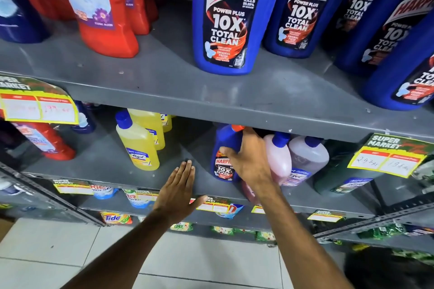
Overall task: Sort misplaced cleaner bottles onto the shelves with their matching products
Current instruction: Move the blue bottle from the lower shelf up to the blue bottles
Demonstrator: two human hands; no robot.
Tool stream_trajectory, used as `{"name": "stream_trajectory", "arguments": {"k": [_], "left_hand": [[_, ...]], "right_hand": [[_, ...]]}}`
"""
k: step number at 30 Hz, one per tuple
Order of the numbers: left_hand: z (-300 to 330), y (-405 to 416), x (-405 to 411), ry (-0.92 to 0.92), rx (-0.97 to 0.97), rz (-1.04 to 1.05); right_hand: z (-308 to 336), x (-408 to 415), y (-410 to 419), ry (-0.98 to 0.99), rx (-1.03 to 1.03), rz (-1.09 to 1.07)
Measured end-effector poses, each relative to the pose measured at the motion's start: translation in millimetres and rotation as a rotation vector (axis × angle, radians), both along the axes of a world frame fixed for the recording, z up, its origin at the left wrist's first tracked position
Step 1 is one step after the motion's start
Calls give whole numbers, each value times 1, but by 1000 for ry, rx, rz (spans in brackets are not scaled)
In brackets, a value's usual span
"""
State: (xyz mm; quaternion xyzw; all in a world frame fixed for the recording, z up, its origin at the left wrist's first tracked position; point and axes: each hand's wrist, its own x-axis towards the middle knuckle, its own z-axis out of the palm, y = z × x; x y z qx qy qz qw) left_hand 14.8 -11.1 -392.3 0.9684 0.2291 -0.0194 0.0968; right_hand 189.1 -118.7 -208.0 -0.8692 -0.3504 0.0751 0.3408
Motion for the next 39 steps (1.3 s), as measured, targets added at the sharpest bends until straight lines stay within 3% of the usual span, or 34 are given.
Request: {"name": "stream_trajectory", "arguments": {"k": [5, 11, 19, 26, 28, 32, 39], "left_hand": [[10, 1, -1, 35, 8, -25], [76, -29, -42, -134, 52, -128], [214, -61, -81, -388, 228, -259], [327, -31, -54, -657, 374, -145], [347, -22, -42, -622, 391, -67], [366, -4, -26, -375, 324, 120], [365, 20, -12, -126, 248, 140]], "right_hand": [[-3, -15, -12, -22, -27, 23], [35, -49, -59, -40, 1, 84], [163, -80, -126, -270, 136, 185], [301, -75, -150, -467, 369, 266], [330, -65, -147, -493, 407, 262], [367, -34, -131, -474, 452, 259], [373, 30, -79, -422, 434, 191]]}}
